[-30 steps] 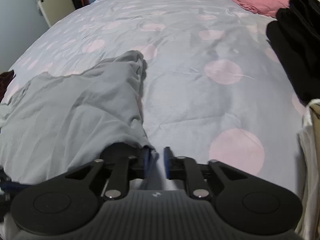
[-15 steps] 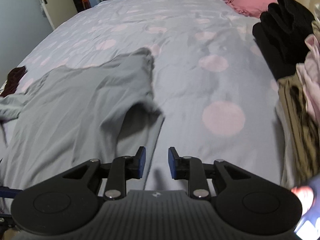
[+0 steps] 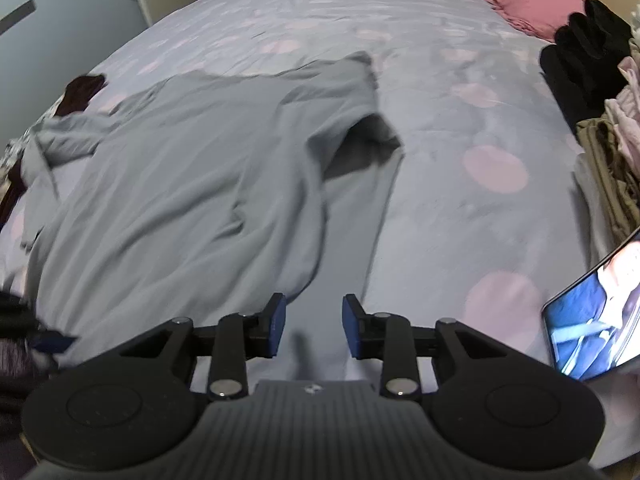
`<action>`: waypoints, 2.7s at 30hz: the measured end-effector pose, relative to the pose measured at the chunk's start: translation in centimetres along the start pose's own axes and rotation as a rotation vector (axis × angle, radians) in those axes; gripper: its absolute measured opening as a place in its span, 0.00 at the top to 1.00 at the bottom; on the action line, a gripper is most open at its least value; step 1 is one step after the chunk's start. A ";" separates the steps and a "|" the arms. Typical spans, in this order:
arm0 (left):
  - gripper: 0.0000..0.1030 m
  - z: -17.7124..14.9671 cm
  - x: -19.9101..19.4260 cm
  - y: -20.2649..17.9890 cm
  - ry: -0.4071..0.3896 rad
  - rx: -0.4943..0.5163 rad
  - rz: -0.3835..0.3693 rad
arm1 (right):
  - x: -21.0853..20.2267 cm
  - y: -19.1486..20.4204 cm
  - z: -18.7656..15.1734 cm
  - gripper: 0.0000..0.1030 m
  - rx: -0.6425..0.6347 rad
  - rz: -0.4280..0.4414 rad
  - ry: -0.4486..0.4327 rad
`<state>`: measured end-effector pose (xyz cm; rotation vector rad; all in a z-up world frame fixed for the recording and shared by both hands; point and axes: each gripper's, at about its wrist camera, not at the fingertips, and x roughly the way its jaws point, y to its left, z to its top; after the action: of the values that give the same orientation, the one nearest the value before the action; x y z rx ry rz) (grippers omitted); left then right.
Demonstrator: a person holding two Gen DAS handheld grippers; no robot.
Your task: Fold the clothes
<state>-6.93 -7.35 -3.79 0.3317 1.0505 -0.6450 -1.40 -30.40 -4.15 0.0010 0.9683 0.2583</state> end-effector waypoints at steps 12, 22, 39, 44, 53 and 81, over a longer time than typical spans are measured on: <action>0.97 0.7 -0.1 10.3 -0.020 -0.377 -0.146 | -0.4 4.7 -2.4 0.67 -0.130 0.071 0.013; 0.97 -0.3 2.2 11.8 0.005 -0.409 -0.096 | 0.8 11.1 -2.6 0.67 -0.379 0.257 0.031; 0.94 -2.3 1.4 12.0 0.023 -0.423 -0.132 | 0.2 14.7 -2.1 0.92 -0.612 0.237 0.033; 0.97 -1.5 -0.7 11.1 -0.019 -0.420 -0.242 | -1.5 14.2 -1.7 0.92 -0.619 0.215 0.036; 0.98 0.5 -5.0 3.2 -0.062 -0.274 -0.493 | -10.5 9.4 -1.3 0.93 -0.487 0.156 0.076; 0.82 3.6 -1.0 0.8 0.213 0.040 -0.298 | -9.6 4.6 -9.2 0.74 -0.214 0.206 0.320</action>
<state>-4.27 -8.33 -1.25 0.2850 1.3056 -0.9131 -15.01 -29.08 -1.03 -0.1411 1.2564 0.5637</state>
